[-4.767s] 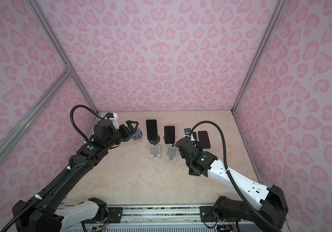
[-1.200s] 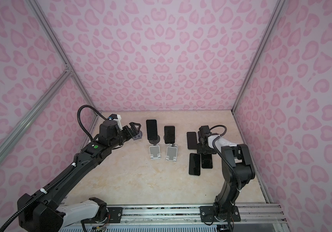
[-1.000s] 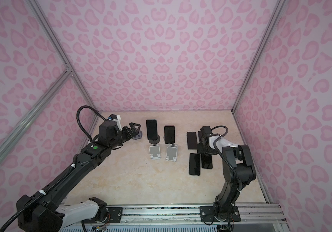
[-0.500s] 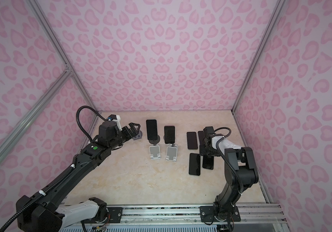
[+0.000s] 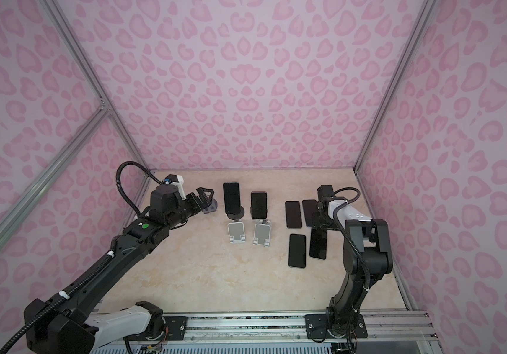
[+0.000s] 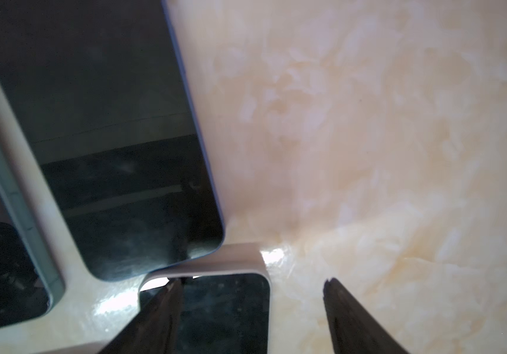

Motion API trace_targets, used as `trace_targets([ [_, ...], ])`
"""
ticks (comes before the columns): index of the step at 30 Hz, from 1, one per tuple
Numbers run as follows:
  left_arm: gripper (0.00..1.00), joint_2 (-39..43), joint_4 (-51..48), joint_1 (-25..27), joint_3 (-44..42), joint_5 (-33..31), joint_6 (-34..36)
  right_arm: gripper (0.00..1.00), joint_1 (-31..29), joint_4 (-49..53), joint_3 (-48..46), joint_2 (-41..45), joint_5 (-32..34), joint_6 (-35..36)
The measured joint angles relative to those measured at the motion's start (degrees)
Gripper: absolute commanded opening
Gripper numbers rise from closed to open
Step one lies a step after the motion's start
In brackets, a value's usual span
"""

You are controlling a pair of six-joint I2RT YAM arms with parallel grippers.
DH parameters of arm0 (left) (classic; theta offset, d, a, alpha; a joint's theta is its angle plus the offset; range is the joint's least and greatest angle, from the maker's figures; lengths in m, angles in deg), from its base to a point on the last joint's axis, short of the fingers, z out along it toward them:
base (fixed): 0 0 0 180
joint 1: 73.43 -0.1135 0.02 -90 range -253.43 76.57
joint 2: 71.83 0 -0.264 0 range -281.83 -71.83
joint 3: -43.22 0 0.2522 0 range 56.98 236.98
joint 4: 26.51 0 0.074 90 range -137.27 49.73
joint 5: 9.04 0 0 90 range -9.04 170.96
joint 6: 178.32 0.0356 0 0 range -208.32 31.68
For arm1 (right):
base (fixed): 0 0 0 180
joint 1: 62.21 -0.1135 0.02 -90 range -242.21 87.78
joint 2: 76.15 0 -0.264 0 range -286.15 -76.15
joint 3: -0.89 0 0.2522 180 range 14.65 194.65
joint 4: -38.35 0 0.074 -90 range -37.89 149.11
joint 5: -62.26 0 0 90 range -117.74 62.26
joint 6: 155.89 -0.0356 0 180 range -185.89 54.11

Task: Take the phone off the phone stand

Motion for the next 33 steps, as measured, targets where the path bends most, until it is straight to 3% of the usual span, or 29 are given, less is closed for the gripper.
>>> trace_targets([
  [12,1.0,-0.48,0.0,-0.09,0.0,-0.02,0.02,0.72,2.19,-4.72,-1.16,-1.46,-2.54,-0.63],
  [20,1.0,-0.44,0.0,-0.09,0.0,-0.04,0.2,0.71,0.96,-10.47,-7.43,2.01,-2.12,-1.99],
  [27,1.0,-0.39,0.0,-0.09,0.0,-0.02,0.17,0.71,-1.07,-7.15,-10.08,5.03,-1.25,-2.4],
  [33,1.0,-0.2,0.0,-0.09,0.0,0.0,0.17,0.72,-1.07,-4.59,-4.76,4.79,-0.9,-2.03],
])
